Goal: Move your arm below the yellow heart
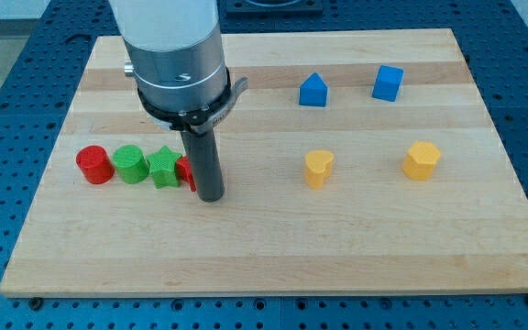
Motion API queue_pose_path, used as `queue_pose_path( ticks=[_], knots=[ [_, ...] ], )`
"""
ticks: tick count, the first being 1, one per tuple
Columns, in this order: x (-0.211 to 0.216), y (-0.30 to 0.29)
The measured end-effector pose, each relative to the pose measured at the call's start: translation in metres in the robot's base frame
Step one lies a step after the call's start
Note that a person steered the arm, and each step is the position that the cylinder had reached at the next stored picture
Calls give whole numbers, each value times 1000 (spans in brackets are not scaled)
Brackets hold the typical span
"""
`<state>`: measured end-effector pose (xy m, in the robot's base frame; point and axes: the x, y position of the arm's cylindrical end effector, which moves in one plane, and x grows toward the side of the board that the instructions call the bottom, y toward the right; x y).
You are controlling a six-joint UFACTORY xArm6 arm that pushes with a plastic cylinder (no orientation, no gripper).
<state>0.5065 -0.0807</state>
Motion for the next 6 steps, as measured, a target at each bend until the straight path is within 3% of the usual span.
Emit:
queue_pose_path(
  ticks=[3, 4, 6],
  knots=[
    [-1, -50],
    [15, -42],
    [37, 35]
  ],
)
